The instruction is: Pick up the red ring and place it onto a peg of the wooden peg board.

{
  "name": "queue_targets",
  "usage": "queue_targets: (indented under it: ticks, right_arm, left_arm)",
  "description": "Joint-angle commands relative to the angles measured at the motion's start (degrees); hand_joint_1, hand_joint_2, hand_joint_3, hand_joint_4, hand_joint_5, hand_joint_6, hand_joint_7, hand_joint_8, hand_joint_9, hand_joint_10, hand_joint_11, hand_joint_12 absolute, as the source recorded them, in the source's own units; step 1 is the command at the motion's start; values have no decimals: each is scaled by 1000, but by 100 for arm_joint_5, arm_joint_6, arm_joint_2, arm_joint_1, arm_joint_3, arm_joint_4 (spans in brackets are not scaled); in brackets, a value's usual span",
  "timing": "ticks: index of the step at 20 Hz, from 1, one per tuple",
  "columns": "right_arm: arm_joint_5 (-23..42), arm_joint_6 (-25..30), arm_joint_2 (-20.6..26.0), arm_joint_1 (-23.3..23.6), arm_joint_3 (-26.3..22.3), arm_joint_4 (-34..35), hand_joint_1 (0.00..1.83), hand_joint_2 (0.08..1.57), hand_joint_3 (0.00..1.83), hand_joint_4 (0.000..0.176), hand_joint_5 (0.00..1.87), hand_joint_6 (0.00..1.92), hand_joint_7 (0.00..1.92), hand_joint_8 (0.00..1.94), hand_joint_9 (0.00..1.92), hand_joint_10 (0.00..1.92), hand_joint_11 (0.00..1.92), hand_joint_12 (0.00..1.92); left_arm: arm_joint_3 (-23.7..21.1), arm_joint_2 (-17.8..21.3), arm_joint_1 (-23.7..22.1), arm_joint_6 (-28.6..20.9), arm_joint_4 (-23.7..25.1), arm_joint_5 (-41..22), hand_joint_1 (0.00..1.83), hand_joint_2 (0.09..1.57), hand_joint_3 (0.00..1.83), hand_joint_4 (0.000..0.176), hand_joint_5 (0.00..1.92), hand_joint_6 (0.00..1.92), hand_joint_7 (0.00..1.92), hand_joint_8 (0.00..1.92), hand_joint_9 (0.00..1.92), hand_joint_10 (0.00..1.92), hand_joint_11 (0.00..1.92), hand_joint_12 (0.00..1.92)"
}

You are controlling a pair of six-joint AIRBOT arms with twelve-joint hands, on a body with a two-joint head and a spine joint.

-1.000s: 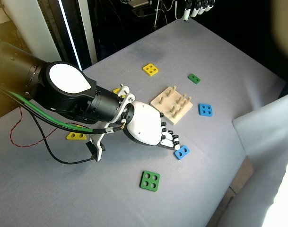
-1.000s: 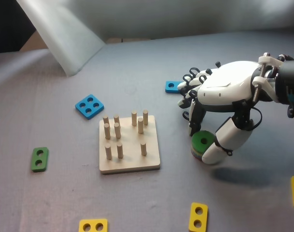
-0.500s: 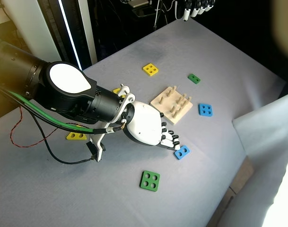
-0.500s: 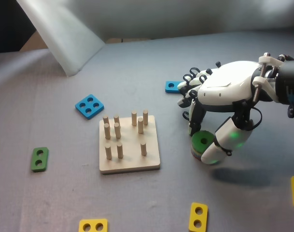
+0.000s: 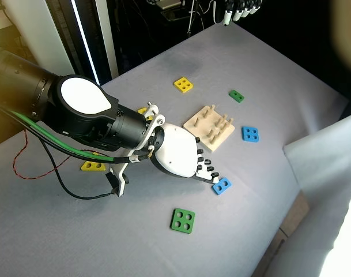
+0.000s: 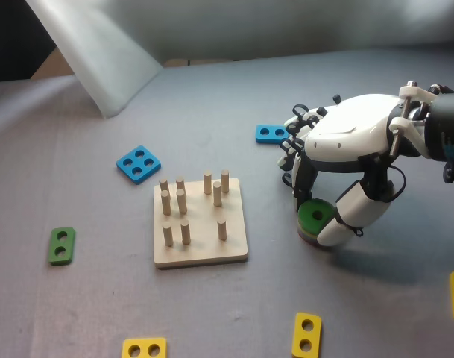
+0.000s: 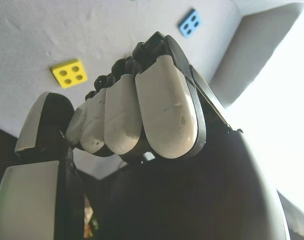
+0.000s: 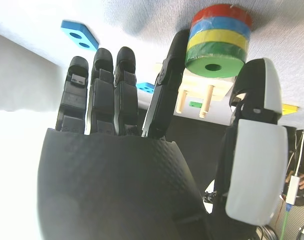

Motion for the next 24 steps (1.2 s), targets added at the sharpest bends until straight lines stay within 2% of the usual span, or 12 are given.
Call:
queue_targets:
  ticks: [1,5,12,17,19,24]
  right_arm:
    - [5,-40,-25,-6,6,-32,1057,1051,2,176,1117,754,385,3,234,1,0,8]
    - [15,-22,-21,56,3,-31,1052,1059,0,176,1098,785,385,0,230,2,8,12]
    - [95,358,55,377,-113,-29,1048,1061,0,176,1094,792,401,2,245,1,0,81]
    - [125,358,86,564,-274,-30,1046,1065,0,176,1082,814,398,4,226,5,3,2]
    - [125,402,74,669,-274,-29,1055,1055,0,176,1108,772,416,5,236,6,17,12]
    - [165,540,-65,891,-275,-29,1040,1072,2,176,1064,845,387,0,229,2,1,49]
  left_arm:
    - [17,41,-47,24,-42,-47,810,1466,2,176,1357,1921,1553,1921,1660,1921,1771,1921]
    - [17,44,-47,24,-42,-47,814,1465,1,176,1358,1921,1554,1921,1661,1921,1773,1921]
    - [18,50,-48,24,-42,-48,838,1458,0,176,1369,1921,1559,1921,1662,1921,1773,1921]
    - [17,50,-49,24,-42,-49,823,1469,3,176,1377,1921,1573,1921,1674,1921,1784,1921]
    - [17,49,-50,24,-42,-49,819,1470,3,176,1377,1921,1574,1921,1676,1921,1786,1921]
    - [19,48,-50,24,-42,-63,805,1474,3,176,1360,1921,1560,1921,1667,1921,1783,1921]
